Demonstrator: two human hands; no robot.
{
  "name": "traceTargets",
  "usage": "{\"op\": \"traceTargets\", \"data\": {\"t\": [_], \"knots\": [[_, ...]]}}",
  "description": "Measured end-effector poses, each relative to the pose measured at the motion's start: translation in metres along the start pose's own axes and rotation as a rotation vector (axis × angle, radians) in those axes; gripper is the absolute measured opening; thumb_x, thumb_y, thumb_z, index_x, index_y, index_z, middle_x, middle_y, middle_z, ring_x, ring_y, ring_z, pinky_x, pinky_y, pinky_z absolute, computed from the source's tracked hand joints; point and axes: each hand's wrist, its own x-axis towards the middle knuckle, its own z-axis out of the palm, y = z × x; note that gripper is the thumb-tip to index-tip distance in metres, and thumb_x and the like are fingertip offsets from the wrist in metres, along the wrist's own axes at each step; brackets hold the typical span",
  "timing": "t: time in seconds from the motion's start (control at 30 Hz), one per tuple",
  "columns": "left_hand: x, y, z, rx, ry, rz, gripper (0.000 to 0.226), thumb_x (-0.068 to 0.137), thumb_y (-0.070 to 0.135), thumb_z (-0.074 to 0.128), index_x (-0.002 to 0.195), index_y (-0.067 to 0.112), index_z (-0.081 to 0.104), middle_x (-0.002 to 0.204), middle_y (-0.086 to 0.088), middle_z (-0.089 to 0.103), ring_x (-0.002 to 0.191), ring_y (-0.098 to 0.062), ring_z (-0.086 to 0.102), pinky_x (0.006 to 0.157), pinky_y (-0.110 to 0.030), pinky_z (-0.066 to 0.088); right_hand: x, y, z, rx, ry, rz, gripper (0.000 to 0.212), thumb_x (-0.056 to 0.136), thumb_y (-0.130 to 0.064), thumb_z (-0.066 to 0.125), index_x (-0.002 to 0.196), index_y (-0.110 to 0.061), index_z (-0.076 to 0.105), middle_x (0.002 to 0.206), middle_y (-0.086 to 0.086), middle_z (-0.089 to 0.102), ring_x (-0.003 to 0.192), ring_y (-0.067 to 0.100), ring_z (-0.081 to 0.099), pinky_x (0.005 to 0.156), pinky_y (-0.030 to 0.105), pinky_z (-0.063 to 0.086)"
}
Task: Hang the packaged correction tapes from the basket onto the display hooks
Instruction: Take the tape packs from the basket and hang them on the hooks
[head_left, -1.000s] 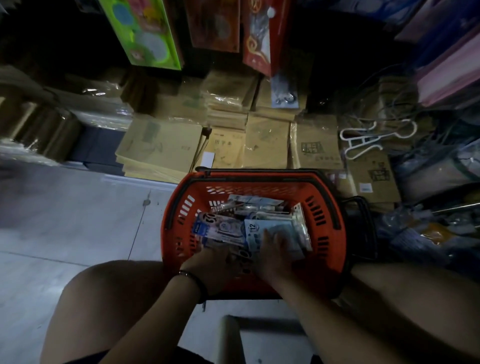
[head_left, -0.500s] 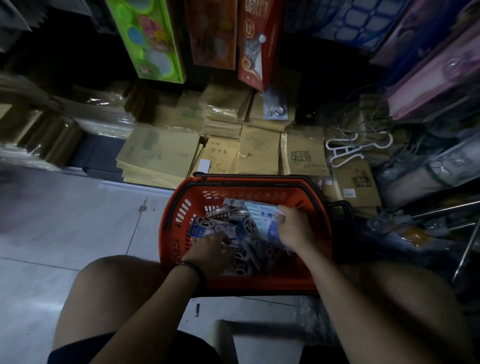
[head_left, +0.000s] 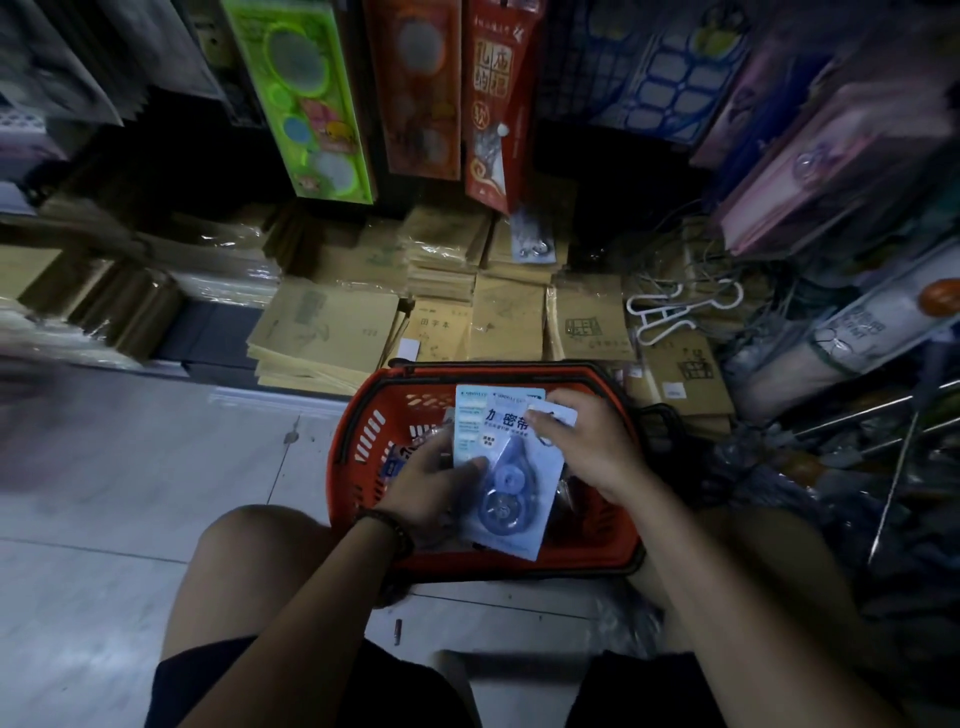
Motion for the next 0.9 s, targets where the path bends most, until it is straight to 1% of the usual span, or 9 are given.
{"op": "traceTargets", "data": {"t": [0.1,0.2,0.33,0.4,0.5,0.7,0.77,0.83,0.9], "knots": [[-0.004,0.009,0.008,-0.147,0.077,0.018,0.024,0.105,0.003,0.057,0.128,0.007,0.059,0.119,-0.016,0.077,0.100,-0.033,0.079,0.070,-0.042,0.066,-0.015,-0.010,0.012,0.044,0.235,-0.019,0.023,0.089,-0.031,0.082,0.102,-0.018,0.069,0.083,-0.007,0.072,0.072,0.000,0.066,0.069,0.029,0.052],[-0.004,0.009,0.009,-0.166,0.189,0.063,0.025,0.105,0.008,0.059,0.128,0.000,0.053,0.123,-0.022,0.074,0.103,-0.038,0.077,0.077,-0.050,0.067,-0.043,-0.022,0.028,0.020,0.420,-0.077,0.056,0.086,-0.034,0.084,0.132,-0.018,0.055,0.111,-0.009,0.067,0.095,-0.006,0.064,0.081,0.018,0.053],[-0.010,0.018,0.006,-0.294,0.226,0.090,0.032,0.100,0.008,0.066,0.131,0.006,0.057,0.122,-0.020,0.075,0.104,-0.039,0.077,0.080,-0.054,0.064,-0.079,-0.023,0.050,-0.286,0.355,-0.298,0.057,0.084,-0.046,0.081,0.134,-0.026,0.061,0.134,-0.006,0.048,0.124,0.011,0.050,0.097,0.030,0.052],[-0.016,0.025,0.007,-0.324,0.195,0.078,0.036,0.097,0.010,0.070,0.132,0.009,0.061,0.123,-0.022,0.075,0.108,-0.042,0.075,0.090,-0.060,0.062,-0.089,-0.024,0.059,-0.247,0.295,-0.286,0.068,0.080,-0.051,0.081,0.140,-0.027,0.058,0.138,-0.008,0.047,0.130,0.011,0.049,0.102,0.030,0.051],[-0.024,0.029,0.010,-0.374,0.163,0.022,0.029,0.102,0.014,0.064,0.131,0.007,0.065,0.120,-0.021,0.077,0.108,-0.042,0.076,0.086,-0.053,0.065,-0.093,-0.031,0.066,-0.210,0.272,-0.230,0.083,0.076,-0.060,0.076,0.147,-0.027,0.050,0.144,-0.008,0.046,0.136,0.013,0.046,0.107,0.033,0.048],[-0.043,0.038,0.019,-0.503,0.083,-0.020,0.048,0.109,0.051,0.042,0.138,0.021,0.065,0.136,-0.018,0.070,0.128,-0.038,0.067,0.111,-0.056,0.049,-0.092,-0.045,0.057,-0.211,0.269,-0.197,0.077,0.077,-0.056,0.074,0.147,-0.034,0.050,0.142,-0.013,0.056,0.134,0.010,0.052,0.108,0.037,0.050],[-0.041,0.038,0.017,-0.468,0.097,0.013,0.037,0.106,0.058,0.043,0.137,0.046,0.060,0.148,-0.011,0.063,0.139,-0.029,0.059,0.120,-0.050,0.042,-0.096,-0.052,0.051,-0.218,0.280,-0.200,0.073,0.077,-0.055,0.073,0.144,-0.035,0.053,0.139,-0.013,0.060,0.133,0.011,0.053,0.106,0.037,0.050],[-0.038,0.044,0.014,-0.483,0.005,0.027,0.047,0.101,0.034,0.057,0.130,0.068,0.042,0.154,0.013,0.055,0.139,0.008,0.047,0.125,-0.023,0.028,-0.099,-0.060,0.043,-0.209,0.298,-0.192,0.071,0.075,-0.056,0.071,0.141,-0.034,0.056,0.135,-0.013,0.063,0.129,0.013,0.056,0.105,0.039,0.051],[-0.054,0.062,0.020,-0.496,-0.052,-0.001,0.058,0.101,0.011,0.061,0.133,0.058,0.050,0.142,0.009,0.066,0.118,0.019,0.057,0.116,-0.013,0.036,-0.102,-0.072,0.033,-0.136,0.297,-0.177,0.070,0.073,-0.054,0.071,0.140,-0.034,0.058,0.130,-0.014,0.066,0.124,0.010,0.060,0.101,0.037,0.054]]}}
